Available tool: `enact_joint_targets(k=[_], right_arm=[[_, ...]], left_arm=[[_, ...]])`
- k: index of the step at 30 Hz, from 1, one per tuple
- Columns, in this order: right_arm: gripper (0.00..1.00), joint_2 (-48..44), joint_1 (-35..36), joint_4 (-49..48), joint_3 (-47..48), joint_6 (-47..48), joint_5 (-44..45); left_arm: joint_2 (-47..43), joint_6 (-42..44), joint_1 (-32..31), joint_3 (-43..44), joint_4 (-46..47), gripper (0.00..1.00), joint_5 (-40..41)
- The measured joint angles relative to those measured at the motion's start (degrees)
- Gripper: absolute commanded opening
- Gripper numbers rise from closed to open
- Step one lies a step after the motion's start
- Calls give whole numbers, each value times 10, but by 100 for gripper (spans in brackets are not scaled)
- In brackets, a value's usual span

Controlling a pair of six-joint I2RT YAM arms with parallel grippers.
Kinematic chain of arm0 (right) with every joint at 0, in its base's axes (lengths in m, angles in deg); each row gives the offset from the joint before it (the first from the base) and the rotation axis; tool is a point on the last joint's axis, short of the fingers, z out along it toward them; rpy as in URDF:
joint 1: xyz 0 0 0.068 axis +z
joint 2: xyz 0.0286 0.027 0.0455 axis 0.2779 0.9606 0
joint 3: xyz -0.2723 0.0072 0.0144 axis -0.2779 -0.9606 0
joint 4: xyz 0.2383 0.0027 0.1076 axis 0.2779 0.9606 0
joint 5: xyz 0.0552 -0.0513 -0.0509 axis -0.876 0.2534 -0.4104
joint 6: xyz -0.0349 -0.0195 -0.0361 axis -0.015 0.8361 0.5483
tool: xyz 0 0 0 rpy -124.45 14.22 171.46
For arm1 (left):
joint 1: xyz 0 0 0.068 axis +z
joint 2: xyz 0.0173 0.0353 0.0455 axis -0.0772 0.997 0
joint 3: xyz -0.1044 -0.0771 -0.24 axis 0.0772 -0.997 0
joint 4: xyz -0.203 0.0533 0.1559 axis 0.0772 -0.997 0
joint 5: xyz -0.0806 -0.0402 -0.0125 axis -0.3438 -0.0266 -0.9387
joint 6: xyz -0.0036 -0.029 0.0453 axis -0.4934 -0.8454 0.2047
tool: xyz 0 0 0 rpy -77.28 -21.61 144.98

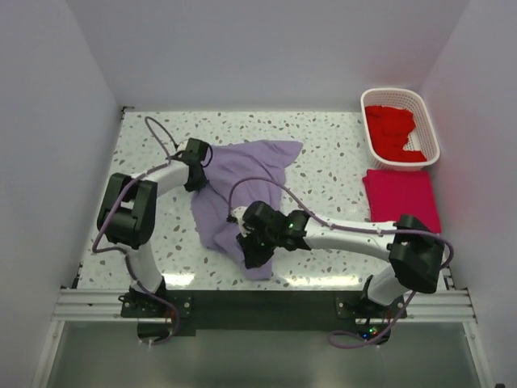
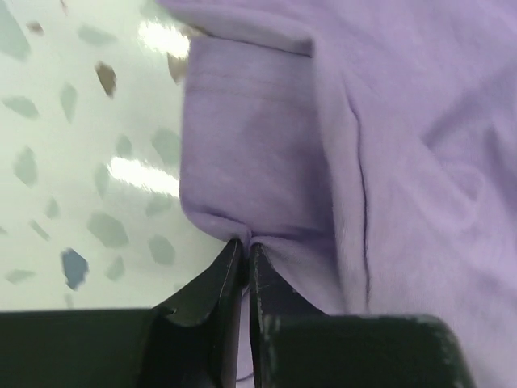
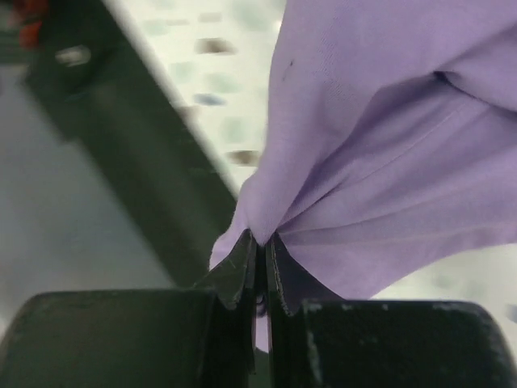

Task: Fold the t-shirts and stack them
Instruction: Flatten the tshirt out

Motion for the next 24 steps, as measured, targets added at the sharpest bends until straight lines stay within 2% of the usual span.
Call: enact_joint_targets(k=[3, 4, 6, 7, 8, 10, 11, 14, 18, 21, 24], right_arm=[[13, 8, 77, -22, 33, -25, -32], [32, 18, 100, -28, 50, -30, -38], [46, 38, 129, -32, 81, -34, -46], [54, 44, 136, -31, 95, -33, -48], [56, 46, 139, -27, 103, -31, -41], [57, 45, 135, -11, 118, -20, -8], [57, 42, 128, -7, 121, -15, 14], [55, 20, 81, 3, 112, -8, 54], [55, -22, -39, -5, 83, -3, 91], [54, -18, -109, -20, 82, 2, 114], [54, 22, -154, -41, 83, 3, 122]], left_arm=[[45, 30, 13, 66, -37, 13, 24], [54, 39, 14, 81, -44, 20, 31], [62, 66, 16, 101, -57, 34, 50], [61, 77, 16, 104, -60, 47, 61], [56, 87, 16, 104, -59, 55, 73], [38, 102, 16, 102, -62, 72, 90], [20, 110, 17, 96, -59, 75, 99], [-62, 114, 17, 72, -62, 77, 121], [-182, 109, 20, 46, -67, 76, 133], [-256, 98, 22, -1, -62, 75, 102], [-297, 84, 23, -76, -47, 76, 33]])
